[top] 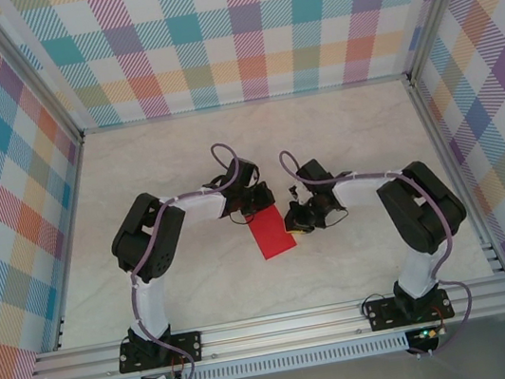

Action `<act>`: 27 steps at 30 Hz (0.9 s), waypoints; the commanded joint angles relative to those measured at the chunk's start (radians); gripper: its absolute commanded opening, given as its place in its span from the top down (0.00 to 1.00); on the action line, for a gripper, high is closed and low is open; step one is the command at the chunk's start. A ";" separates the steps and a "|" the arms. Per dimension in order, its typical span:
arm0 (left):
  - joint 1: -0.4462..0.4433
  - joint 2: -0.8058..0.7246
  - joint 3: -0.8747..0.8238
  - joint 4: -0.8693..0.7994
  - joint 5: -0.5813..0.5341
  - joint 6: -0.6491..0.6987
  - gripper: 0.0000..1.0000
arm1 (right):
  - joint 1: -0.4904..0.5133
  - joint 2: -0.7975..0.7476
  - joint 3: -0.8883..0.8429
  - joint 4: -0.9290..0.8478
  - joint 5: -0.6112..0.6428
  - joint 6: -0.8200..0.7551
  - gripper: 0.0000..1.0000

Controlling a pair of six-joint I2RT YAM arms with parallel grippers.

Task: Fold a paper plane with a square sheet of paper (pick it up from the middle)
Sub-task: First fold in half a square sheet of paper at the center of the table.

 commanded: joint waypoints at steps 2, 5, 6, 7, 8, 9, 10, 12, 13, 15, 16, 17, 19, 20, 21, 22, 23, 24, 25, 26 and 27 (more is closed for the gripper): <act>-0.005 0.056 0.002 -0.076 -0.063 -0.002 0.90 | 0.002 -0.045 -0.039 -0.090 -0.029 -0.037 0.88; -0.005 0.060 0.001 -0.076 -0.058 -0.003 0.90 | 0.003 -0.059 -0.065 -0.097 -0.026 -0.039 0.87; -0.005 0.060 0.001 -0.077 -0.057 -0.004 0.90 | 0.002 -0.064 -0.070 -0.100 -0.026 -0.040 0.87; -0.005 0.060 0.001 -0.077 -0.057 -0.003 0.90 | 0.004 -0.067 -0.075 -0.103 -0.025 -0.040 0.87; -0.005 0.060 0.002 -0.080 -0.057 -0.004 0.90 | 0.004 -0.071 -0.075 -0.106 -0.023 -0.038 0.87; -0.005 0.060 0.002 -0.081 -0.057 -0.003 0.90 | 0.005 -0.077 -0.076 -0.106 -0.023 -0.035 0.87; -0.005 0.060 0.002 -0.081 -0.055 -0.003 0.90 | 0.007 -0.086 -0.074 -0.107 -0.023 -0.032 0.87; -0.005 0.061 0.002 -0.081 -0.052 0.000 0.90 | 0.010 -0.111 -0.062 -0.104 -0.012 -0.024 0.86; -0.005 0.060 0.003 -0.080 -0.049 -0.001 0.90 | 0.011 -0.129 -0.051 -0.098 -0.005 -0.017 0.86; -0.005 0.062 0.009 -0.083 -0.043 0.000 0.90 | 0.011 -0.164 -0.024 -0.092 0.021 -0.002 0.85; -0.005 0.061 0.013 -0.086 -0.040 0.002 0.90 | 0.011 -0.180 -0.010 -0.085 0.043 0.007 0.85; -0.005 0.060 0.017 -0.091 -0.038 0.002 0.90 | 0.010 -0.187 0.000 -0.075 0.056 0.013 0.84; -0.005 0.059 0.021 -0.099 -0.038 0.006 0.90 | 0.011 -0.179 0.031 -0.058 0.071 0.030 0.84; -0.005 0.057 0.020 -0.101 -0.040 0.008 0.90 | 0.011 -0.169 0.044 -0.049 0.069 0.032 0.84; -0.005 0.056 0.019 -0.103 -0.041 0.007 0.90 | 0.010 -0.149 0.061 -0.041 0.067 0.037 0.84; -0.005 0.056 0.018 -0.103 -0.043 0.008 0.90 | 0.010 -0.126 0.077 -0.035 0.067 0.038 0.85; -0.005 0.056 0.018 -0.103 -0.043 0.007 0.90 | 0.010 -0.107 0.091 -0.032 0.066 0.040 0.85; -0.005 0.056 0.017 -0.104 -0.043 0.006 0.90 | 0.010 -0.085 0.107 -0.025 0.061 0.043 0.85; -0.005 0.057 0.016 -0.104 -0.043 0.005 0.90 | 0.010 -0.069 0.119 -0.017 0.052 0.045 0.85; -0.005 0.057 0.016 -0.103 -0.041 0.004 0.90 | 0.010 -0.047 0.132 -0.007 0.037 0.046 0.85; -0.005 0.056 0.015 -0.102 -0.041 0.003 0.90 | 0.010 -0.029 0.145 -0.001 0.022 0.048 0.85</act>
